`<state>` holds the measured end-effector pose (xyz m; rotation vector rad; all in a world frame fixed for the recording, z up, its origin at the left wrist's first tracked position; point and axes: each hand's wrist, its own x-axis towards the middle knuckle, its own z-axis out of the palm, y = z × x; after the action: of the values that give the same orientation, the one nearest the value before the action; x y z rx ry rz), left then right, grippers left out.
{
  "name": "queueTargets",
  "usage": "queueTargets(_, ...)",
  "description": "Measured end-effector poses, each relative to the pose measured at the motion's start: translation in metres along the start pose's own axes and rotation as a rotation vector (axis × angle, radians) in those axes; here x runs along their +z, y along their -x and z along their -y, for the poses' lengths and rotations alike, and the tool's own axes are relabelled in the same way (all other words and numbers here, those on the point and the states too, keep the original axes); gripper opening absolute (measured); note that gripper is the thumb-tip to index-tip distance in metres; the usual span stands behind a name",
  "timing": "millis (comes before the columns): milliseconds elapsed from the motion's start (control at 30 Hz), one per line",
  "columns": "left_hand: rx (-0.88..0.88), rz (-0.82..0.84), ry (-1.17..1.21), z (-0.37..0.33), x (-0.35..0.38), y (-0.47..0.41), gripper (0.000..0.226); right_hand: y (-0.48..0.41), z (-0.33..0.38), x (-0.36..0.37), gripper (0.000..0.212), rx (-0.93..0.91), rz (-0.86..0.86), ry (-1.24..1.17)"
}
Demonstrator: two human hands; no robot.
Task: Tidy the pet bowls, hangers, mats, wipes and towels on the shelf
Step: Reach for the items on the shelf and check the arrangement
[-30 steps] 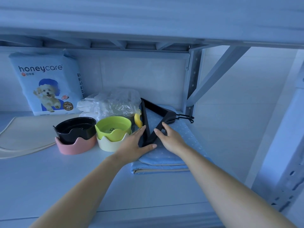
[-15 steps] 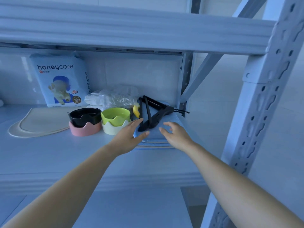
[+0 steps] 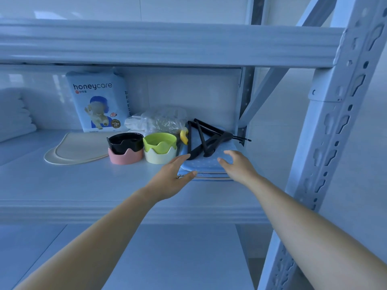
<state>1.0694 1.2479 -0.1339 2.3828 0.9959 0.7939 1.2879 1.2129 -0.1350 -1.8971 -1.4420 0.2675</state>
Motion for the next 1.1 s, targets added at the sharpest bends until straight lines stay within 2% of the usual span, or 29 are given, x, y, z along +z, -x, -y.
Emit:
queueTargets(433, 0.054, 0.021, -0.089, 0.024, -0.005, -0.062, 0.059, -0.044, 0.022, 0.021, 0.062, -0.075, 0.021, 0.047)
queueTargets(700, 0.084, 0.100, -0.094, 0.069, -0.012, -0.090, 0.059, -0.067, 0.026, 0.049, 0.071, 0.032, 0.067, 0.078)
queueTargets(900, 0.107, 0.181, -0.093, 0.081, -0.003, -0.098, 0.055, -0.069, 0.026, 0.054, 0.054, 0.046, 0.047, 0.052)
queueTargets(1100, 0.129, 0.219, -0.101, 0.090, 0.001, -0.102, 0.055, -0.068, 0.035, 0.065, 0.050, 0.044, 0.019, 0.013)
